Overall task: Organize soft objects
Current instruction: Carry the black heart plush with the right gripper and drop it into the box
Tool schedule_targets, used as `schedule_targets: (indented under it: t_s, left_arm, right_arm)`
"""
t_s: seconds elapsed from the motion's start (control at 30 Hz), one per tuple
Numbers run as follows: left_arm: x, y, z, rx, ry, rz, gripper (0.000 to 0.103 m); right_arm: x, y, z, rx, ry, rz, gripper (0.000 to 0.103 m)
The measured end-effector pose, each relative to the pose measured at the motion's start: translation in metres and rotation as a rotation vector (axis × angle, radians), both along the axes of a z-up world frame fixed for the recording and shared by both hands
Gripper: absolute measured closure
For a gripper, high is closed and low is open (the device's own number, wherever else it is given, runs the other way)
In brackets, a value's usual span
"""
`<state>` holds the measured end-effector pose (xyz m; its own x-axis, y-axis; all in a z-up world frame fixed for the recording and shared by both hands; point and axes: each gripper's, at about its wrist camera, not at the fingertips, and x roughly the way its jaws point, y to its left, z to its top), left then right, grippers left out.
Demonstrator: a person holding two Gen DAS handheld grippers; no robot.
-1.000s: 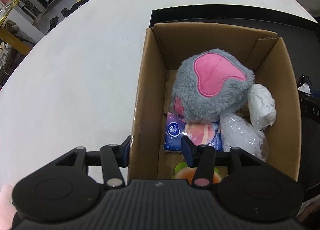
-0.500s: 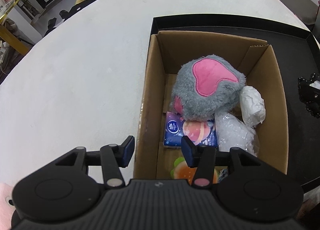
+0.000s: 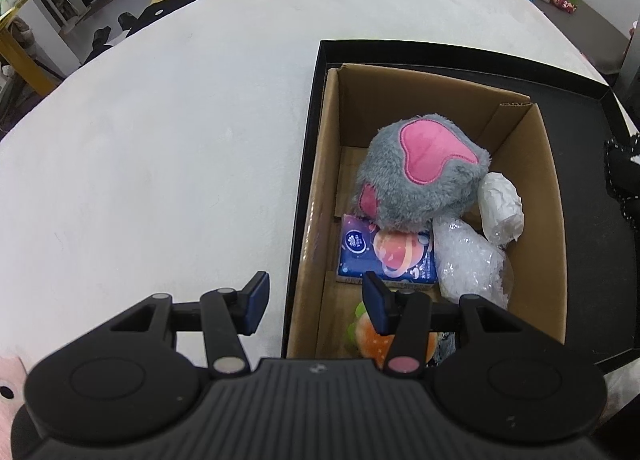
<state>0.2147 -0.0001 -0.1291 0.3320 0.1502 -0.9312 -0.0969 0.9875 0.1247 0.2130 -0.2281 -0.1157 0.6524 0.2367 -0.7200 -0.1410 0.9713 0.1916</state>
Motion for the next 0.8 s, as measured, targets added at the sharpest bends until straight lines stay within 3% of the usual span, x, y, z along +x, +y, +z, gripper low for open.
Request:
schedule_targets:
  t_s: [0.47,0.63,0.8]
  left_arm:
    - [-0.011,0.025,-0.007,-0.092,-0.026,0.021,0.054]
    - [-0.016,0.033,-0.011,-0.12,-0.027,0.025,0.06]
    - [-0.018,0.042,-0.014,-0.171,-0.024,0.036,0.079]
  right_arm:
    - [-0.013,0.04,0.016,0.026,-0.013,0.073,0.067]
    - [-0.016,0.055,0.016,0.035,0.005,0.098,0.066]
    - [-0.018,0.068,0.017,0.064,0.03,0.12,0.066]
